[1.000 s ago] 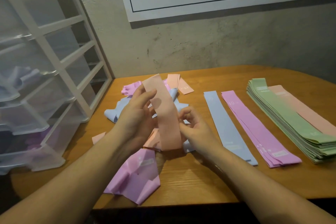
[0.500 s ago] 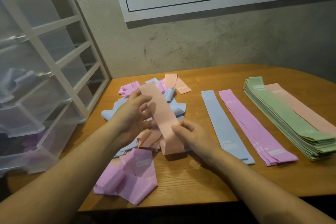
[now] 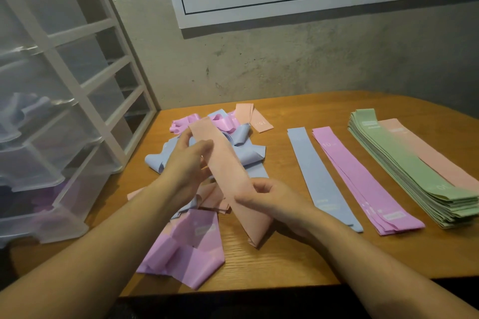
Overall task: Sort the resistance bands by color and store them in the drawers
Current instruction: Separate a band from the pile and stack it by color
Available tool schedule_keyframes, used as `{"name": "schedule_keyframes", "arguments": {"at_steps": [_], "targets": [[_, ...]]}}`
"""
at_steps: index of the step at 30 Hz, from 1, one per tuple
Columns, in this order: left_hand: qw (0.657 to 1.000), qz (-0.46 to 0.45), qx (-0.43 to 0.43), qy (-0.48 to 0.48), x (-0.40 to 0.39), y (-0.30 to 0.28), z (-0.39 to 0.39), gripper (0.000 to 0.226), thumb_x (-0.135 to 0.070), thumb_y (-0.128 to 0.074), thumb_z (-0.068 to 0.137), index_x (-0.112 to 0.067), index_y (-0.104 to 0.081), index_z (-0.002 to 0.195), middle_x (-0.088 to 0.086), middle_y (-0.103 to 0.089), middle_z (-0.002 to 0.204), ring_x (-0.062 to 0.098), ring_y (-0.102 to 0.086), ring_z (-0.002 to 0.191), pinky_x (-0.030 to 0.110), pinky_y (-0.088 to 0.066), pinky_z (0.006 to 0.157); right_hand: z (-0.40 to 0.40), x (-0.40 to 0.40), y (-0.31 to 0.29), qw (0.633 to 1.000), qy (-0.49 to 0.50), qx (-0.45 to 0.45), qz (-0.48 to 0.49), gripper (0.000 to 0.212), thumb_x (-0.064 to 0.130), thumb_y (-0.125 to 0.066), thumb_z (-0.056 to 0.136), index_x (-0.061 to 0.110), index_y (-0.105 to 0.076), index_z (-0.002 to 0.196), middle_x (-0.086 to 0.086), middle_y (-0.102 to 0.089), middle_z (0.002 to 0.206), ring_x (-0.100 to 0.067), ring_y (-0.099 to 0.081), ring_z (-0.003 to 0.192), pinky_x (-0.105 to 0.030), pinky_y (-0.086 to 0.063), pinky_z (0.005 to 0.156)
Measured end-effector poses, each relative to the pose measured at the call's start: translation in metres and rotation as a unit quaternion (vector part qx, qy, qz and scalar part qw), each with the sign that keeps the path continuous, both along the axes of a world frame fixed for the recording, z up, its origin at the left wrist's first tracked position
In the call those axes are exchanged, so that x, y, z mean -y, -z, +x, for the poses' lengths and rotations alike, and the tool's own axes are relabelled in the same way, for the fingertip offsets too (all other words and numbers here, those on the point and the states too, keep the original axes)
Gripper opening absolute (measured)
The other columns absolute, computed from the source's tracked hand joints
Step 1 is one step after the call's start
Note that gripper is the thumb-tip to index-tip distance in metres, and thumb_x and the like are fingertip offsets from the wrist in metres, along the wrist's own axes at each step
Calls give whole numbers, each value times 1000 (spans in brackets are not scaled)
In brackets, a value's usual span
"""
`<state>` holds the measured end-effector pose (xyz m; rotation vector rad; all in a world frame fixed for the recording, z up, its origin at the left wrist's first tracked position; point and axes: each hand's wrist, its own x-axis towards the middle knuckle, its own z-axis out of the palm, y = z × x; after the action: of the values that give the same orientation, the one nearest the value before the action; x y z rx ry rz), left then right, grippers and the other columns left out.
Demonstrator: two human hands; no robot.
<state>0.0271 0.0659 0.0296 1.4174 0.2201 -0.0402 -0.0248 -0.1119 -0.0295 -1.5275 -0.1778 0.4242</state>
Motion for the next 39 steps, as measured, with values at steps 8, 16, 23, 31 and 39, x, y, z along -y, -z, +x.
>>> {"name": "schedule_keyframes", "arguments": {"at_steps": [8, 16, 23, 31, 39], "targets": [[993, -71, -13, -89, -5, 8, 7, 43, -7, -47, 103, -29, -40, 139, 11, -62, 116, 24, -66, 102, 41, -59, 83, 0, 5, -4, 998, 30, -19, 50, 33, 34, -68, 92, 4, -69, 107, -4, -70, 81, -19, -65, 70, -29, -54, 56], [992, -42, -26, -117, -18, 19, 9, 37, -3, -48, 101, -26, -47, 129, 10, -63, 109, 23, -67, 97, 38, -60, 79, 1, 10, -12, 997, 60, 45, -34, 24, 39, -67, 94, 19, -70, 108, 3, -73, 89, -9, -69, 71, -23, -54, 60], [986, -104, -61, -115, -18, 19, 10, 16, -10, -57, 97, -22, -56, 109, 10, -69, 109, 25, -68, 105, 42, -54, 94, -5, 30, -21, 983, 61, 65, -157, 16, 34, -67, 95, 23, -62, 106, 9, -65, 95, 3, -67, 67, -8, -44, 50], [990, -101, -6, -97, 4, 9, 16, 4, -13, -58, 100, -17, -58, 102, 7, -67, 104, 18, -69, 94, 32, -60, 81, -7, 60, -36, 955, 78, 89, -271, 36, 37, -66, 94, 38, -58, 129, 19, -59, 94, 5, -61, 69, -5, -38, 50], [996, -83, 2, -25, 37, 0, 26, 30, -23, -65, 97, -17, -63, 127, 4, -72, 111, 15, -69, 97, 27, -54, 77, -15, 103, -43, 941, 118, 88, -304, 13, 45, -65, 92, 33, -70, 95, 9, -67, 75, 1, -58, 57, -13, -38, 52]]}}
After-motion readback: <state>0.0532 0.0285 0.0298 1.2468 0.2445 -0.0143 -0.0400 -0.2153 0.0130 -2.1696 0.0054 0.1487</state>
